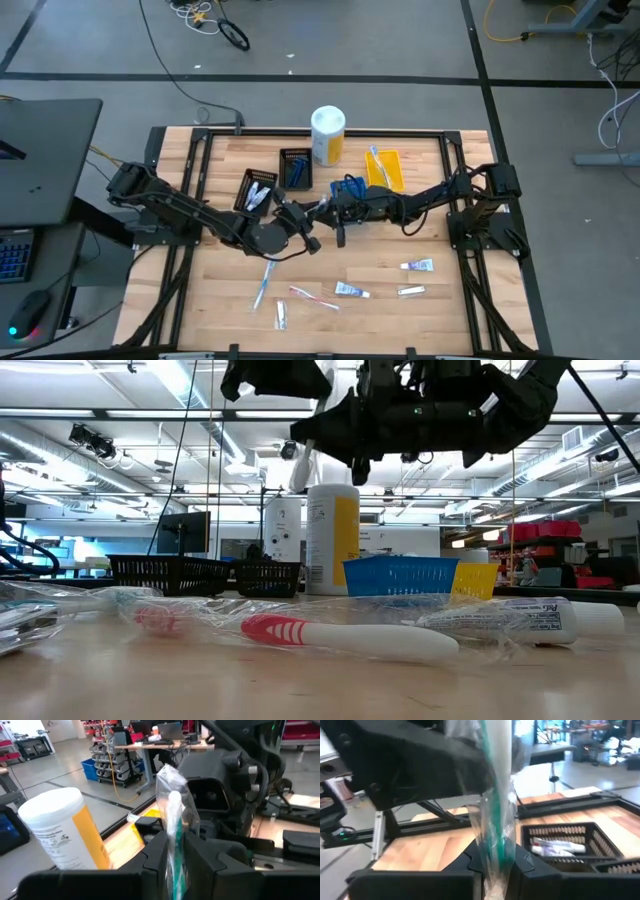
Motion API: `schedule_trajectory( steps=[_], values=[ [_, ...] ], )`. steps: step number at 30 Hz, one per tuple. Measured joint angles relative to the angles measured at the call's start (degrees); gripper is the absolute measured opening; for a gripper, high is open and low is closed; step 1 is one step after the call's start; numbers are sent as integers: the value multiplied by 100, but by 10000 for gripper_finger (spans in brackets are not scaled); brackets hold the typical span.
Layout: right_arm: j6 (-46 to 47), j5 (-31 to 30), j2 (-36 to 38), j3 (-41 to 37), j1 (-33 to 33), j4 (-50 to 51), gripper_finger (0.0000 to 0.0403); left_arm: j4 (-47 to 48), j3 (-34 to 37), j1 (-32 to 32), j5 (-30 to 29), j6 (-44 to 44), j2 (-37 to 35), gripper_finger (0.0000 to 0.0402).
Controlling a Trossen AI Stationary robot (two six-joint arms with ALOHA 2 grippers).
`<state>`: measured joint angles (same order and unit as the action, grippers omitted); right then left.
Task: Pick & Place Travel size toiletries
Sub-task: Put the green toothbrush into the yellow bin
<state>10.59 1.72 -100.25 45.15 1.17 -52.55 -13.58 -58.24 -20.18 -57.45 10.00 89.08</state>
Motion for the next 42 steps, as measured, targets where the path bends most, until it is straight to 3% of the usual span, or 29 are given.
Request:
schedule_trajectory(
  steps=[5, 9, 13, 16, 20, 28, 36, 42],
  values=[
    [96, -913, 538, 0, -2, 1351, 34, 342, 1, 0, -11, 307, 0, 110],
    [211, -2332, 1425, 0, -2, 3188, 34, 449, 1, -7, 11, 305, 0, 140],
    [868, -3557, 2412, 0, -206, 5018, 34, 541, 1, -4, 55, 442, 0, 159],
    [1694, -4048, 2925, 0, -612, 6392, 34, 539, 1, -4, 74, 551, 0, 166],
    [2451, -3665, 3032, -33, -1385, 7537, 34, 533, 2, -4, 78, 586, 0, 165],
    [2187, -2467, 2566, -500, -2487, 7008, 34, 663, 5, -2, 79, 590, 0, 162],
    [1784, -1976, 2353, -608, -2684, 7015, 34, 722, 5, -2, 77, 621, 0, 164],
    [1631, -1951, 2345, -608, -2684, 7111, 41, 723, 5, -2, 105, 640, 0, 164]
  ],
)
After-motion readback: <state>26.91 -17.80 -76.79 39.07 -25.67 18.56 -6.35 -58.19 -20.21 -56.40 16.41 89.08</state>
